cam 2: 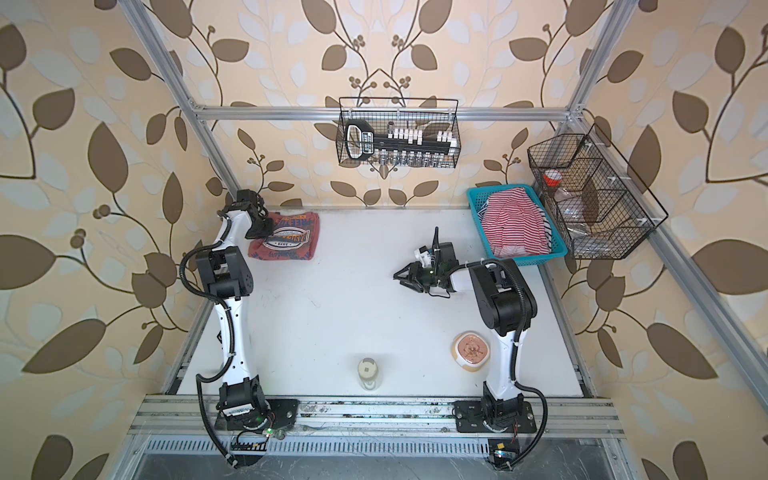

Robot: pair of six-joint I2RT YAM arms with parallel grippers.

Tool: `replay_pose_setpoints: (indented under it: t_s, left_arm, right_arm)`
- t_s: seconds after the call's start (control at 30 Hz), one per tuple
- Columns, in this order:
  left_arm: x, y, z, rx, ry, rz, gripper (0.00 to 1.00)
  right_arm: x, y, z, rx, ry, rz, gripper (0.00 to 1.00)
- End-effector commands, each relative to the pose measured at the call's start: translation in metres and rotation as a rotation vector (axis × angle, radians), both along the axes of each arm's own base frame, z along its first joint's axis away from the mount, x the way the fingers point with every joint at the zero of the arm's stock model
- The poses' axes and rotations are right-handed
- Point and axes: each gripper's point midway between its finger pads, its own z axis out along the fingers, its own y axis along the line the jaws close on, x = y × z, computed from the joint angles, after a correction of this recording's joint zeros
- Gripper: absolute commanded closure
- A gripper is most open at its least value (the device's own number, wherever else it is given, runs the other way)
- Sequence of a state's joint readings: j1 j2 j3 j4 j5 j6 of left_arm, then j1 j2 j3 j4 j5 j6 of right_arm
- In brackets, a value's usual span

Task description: Fold and stack the tank tops

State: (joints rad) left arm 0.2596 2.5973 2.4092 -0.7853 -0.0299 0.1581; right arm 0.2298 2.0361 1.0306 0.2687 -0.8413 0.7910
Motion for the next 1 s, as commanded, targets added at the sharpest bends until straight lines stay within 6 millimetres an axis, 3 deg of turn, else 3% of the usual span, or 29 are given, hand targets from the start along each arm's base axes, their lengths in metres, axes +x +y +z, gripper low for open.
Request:
replay_pose_setpoints:
  t_s: [0.0, 0.3, 0.6, 0.8, 0.97]
  left_arm:
    - [0.014, 0.024, 0.016, 0.061, -0.071, 0.015, 0.99]
    - [0.008, 0.032, 0.008, 0.048, -0.056, 0.04, 0.98]
    - [0.025, 0.045, 0.024, 0.066, -0.156, 0.087, 0.79]
    - [0.026, 0.046, 0.035, 0.051, -0.186, 0.102, 0.63]
    - [0.022, 0.054, 0.061, 0.08, -0.23, 0.167, 0.35]
  right_arm:
    - [0.003, 0.005, -0.009, -0.014, 0.02, 0.007, 0.54]
    - [0.006, 0.015, -0.007, -0.007, 0.019, 0.023, 0.54]
    - [0.004, 0.019, -0.003, -0.008, 0.012, 0.035, 0.54]
    - [0.004, 0.021, -0.003, -0.008, 0.012, 0.037, 0.53]
    - [0.004, 0.027, 0.002, -0.003, 0.001, 0.05, 0.53]
